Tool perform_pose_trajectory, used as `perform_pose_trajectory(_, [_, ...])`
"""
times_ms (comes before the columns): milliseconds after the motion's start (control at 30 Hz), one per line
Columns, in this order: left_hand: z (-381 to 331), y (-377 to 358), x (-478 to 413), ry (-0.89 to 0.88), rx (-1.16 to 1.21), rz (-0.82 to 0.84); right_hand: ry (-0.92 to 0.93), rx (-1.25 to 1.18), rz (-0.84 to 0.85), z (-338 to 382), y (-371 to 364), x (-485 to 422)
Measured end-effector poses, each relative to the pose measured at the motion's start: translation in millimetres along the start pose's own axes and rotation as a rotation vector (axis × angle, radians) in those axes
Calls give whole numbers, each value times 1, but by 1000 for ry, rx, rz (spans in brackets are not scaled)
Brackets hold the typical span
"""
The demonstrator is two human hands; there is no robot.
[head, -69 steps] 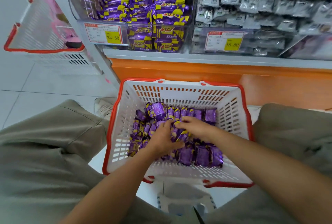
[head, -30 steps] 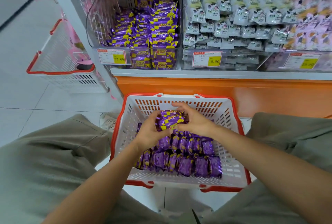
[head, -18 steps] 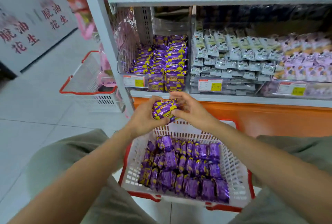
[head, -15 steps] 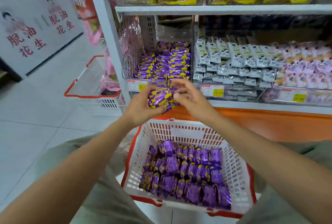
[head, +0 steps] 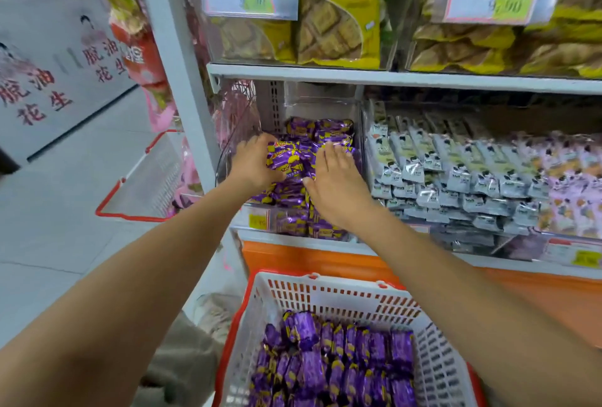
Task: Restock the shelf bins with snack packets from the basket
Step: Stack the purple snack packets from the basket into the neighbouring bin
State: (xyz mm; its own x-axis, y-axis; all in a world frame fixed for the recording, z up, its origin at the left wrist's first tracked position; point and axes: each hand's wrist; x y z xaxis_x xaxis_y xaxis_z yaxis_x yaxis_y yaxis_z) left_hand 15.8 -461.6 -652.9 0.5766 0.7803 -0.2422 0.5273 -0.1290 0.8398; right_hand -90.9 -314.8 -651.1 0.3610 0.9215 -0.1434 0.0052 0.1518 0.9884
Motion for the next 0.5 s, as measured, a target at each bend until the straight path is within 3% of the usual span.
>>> perform_pose_trajectory(233, [12,-29,-62,-6,-38,44,-69,-19,45,6,-28,-5])
perform_pose_trajectory(500, [-2,-54,-92,28,-6,56,-64,-25,-57,6,-38,-5])
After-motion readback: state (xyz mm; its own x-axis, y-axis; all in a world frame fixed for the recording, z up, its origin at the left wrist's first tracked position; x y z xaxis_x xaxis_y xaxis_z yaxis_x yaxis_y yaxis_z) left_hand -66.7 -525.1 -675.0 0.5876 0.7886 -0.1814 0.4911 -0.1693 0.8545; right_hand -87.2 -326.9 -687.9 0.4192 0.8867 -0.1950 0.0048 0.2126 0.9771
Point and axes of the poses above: each hand's wrist, its own x-axis away from the middle knuckle, its own y-axis out of the back of the hand, z = x × y, and after that the axes turned 6 degrees about -z, right-handed
